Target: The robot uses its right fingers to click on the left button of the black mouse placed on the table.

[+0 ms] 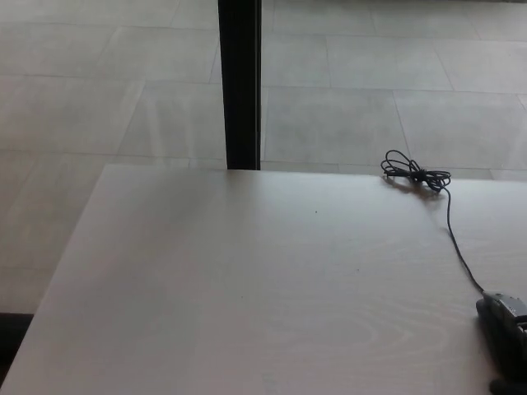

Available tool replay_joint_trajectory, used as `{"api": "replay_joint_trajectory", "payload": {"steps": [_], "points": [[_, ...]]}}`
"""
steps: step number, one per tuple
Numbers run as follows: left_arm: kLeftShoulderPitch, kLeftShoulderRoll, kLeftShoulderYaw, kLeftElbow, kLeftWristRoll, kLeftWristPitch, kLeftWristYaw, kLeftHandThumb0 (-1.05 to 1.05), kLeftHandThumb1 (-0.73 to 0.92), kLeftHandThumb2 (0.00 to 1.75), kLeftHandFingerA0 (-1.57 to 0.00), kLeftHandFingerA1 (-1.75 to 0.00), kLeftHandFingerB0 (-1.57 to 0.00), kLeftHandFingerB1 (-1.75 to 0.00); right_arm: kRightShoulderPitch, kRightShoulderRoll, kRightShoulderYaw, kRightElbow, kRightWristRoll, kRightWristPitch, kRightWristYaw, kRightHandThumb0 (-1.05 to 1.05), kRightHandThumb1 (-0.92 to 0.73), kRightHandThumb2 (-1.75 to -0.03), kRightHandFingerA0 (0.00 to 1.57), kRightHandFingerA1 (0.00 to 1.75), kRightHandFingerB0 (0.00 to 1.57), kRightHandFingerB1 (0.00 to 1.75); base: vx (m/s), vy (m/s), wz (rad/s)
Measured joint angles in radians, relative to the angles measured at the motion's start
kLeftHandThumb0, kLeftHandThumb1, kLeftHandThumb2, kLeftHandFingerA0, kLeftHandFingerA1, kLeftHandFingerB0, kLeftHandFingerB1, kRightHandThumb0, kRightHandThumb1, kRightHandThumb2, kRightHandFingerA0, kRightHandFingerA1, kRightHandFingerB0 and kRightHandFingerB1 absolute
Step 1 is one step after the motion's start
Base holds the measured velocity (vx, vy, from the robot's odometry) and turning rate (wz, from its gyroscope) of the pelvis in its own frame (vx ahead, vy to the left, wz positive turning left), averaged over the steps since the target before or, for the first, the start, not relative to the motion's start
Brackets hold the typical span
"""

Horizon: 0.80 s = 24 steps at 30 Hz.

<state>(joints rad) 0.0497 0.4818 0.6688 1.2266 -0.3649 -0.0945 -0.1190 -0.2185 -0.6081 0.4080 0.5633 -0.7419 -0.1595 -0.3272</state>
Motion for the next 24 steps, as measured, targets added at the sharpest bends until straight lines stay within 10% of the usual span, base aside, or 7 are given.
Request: {"api": "replay_joint_trajectory", "payload": {"steps": [4,9,12,16,19,22,24], "points": [[0.003,-0.001,-0.004,0.0,0.0,0.0,0.0,-0.95,0.92,0.81,-0.46,-0.6,-0.43,-0.45,0.003,0.01,-0.072,-0.071,0.049,-0.001,0.046,-0.88,-0.88,-0.74,0.78,1.74,0.29,0.33,0.0,0.0,0.0],[0.003,-0.002,-0.006,0.0,0.0,0.0,0.0,-0.88,0.92,0.83,-0.53,-0.58,-0.46,-0.42,-0.009,0.015,-0.166,-0.159,0.11,0.018,0.107,-0.94,-0.8,-1.19,1.03,1.44,0.28,0.47,0.0,0.0,0.0],[0.005,-0.002,-0.008,0.0,0.0,0.0,0.0,-0.94,0.81,0.93,-0.56,-0.61,-0.46,-0.48,-0.046,0.009,-0.241,-0.212,0.149,0.037,0.151,-0.91,-0.92,-0.71,0.81,1.63,0.32,0.32,0.0,0.0,0.0],[0.007,-0.002,-0.007,0.0,-0.001,0.0,-0.001,-0.88,0.92,0.8,-0.53,-0.59,-0.45,-0.43,-0.101,-0.02,-0.343,-0.253,0.203,0.06,0.208,-0.94,-0.92,-0.74,0.52,0.57,0.31,0.33,0.0,0.0,0.0],[0.01,-0.002,-0.005,-0.001,-0.003,0.0,-0.003,-0.91,0.92,0.83,-0.54,-0.6,-0.42,-0.44,-0.132,-0.049,-0.42,-0.276,0.24,0.081,0.251,-0.96,-0.89,-0.74,0.92,1.64,0.35,0.37,0.0,0.0,0.0],[0.014,-0.002,-0.006,-0.001,-0.003,0.0,-0.003,-0.96,0.83,0.92,-0.53,-0.61,-0.42,-0.48,-0.14,-0.076,-0.503,-0.314,0.275,0.101,0.282,-0.95,-0.92,-0.72,1.0,1.75,0.32,0.4,0.0,0.0,0.0],[0.015,-0.002,-0.005,-0.001,-0.003,0.0,-0.003,-0.91,0.92,0.8,-0.55,-0.58,-0.48,-0.44,-0.138,-0.09,-0.565,-0.352,0.302,0.12,0.306,-0.87,-0.92,-0.7,0.4,0.73,0.34,0.34,0.0,0.0,0.0]]}}
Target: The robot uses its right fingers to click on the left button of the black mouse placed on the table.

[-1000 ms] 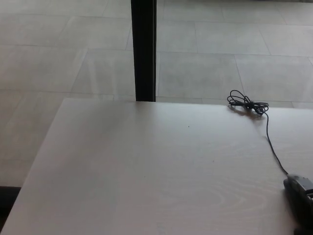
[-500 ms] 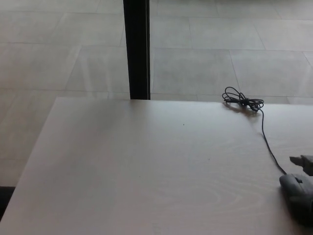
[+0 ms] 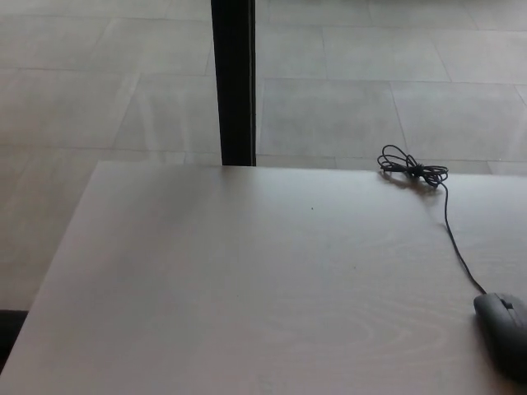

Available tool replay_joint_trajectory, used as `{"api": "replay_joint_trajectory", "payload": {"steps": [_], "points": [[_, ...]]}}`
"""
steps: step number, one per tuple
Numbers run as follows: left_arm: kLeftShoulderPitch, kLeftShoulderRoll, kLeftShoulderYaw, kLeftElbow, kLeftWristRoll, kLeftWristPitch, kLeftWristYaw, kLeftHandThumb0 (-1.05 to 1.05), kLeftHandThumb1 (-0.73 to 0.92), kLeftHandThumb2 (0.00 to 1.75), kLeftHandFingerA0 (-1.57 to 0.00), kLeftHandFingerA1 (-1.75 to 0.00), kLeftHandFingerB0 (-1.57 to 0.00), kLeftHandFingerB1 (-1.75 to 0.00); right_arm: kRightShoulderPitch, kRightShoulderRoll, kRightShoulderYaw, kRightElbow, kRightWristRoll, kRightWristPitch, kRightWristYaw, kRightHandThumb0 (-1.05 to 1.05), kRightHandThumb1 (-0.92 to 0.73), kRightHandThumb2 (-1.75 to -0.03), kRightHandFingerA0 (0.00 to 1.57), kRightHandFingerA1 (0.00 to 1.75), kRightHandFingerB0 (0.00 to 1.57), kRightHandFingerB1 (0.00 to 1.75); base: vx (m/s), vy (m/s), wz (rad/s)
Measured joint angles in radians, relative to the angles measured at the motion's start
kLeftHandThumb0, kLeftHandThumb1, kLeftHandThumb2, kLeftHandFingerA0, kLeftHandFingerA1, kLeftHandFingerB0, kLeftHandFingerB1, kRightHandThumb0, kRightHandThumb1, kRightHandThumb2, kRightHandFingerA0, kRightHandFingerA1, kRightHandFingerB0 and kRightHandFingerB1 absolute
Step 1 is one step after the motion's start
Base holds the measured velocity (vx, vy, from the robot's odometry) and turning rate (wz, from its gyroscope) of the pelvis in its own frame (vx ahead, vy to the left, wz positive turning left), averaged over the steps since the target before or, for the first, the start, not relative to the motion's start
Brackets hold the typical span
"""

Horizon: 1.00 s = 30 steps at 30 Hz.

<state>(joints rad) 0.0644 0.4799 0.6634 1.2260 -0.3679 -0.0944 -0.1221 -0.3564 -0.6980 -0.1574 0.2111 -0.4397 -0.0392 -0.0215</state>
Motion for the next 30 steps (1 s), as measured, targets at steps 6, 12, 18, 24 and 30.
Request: {"api": "replay_joint_trajectory", "payload": {"steps": [6,12,18,24,30], "points": [[0.005,-0.002,-0.004,-0.004,0.001,0.0,0.0,-0.97,0.83,0.94,-0.51,-0.62,-0.41,-0.47,0.072,-0.014,-0.186,-0.057,0.067,0.025,0.034,-0.82,-0.77,-1.18,0.27,0.68,0.26,0.55,0.0,0.0,0.0],[0.006,-0.006,-0.006,-0.004,0.0,0.0,0.0,-0.9,0.92,0.8,-0.51,-0.58,-0.44,-0.44,0.202,0.004,-0.386,-0.082,0.147,0.07,0.075,-1.01,-0.73,-0.99,1.12,1.66,0.2,0.5,0.0,0.0,0.0],[0.006,-0.006,-0.006,-0.004,0.0,0.0,0.0,-0.94,0.92,0.82,-0.48,-0.62,-0.4,-0.45,0.297,0.084,-0.55,-0.059,0.216,0.14,0.085,-0.83,-0.91,-0.67,1.25,1.27,0.5,0.55,0.0,0.0,0.0],[0.006,-0.006,-0.008,-0.003,0.0,0.0,-0.001,-0.88,0.92,0.81,-0.31,-0.56,-0.39,-0.46,0.381,0.256,-0.69,-0.036,0.296,0.213,0.083,-0.74,-0.84,-0.65,0.64,0.6,0.29,0.38,0.0,0.0,0.0],[0.006,-0.006,-0.007,-0.003,-0.001,0.0,-0.007,-0.91,0.91,0.83,-0.53,-0.59,-0.4,-0.45,0.454,0.45,-0.774,-0.036,0.371,0.28,0.081,-0.74,-0.78,-0.63,0.7,0.67,0.26,0.36,0.0,0.0,0.0]]}}
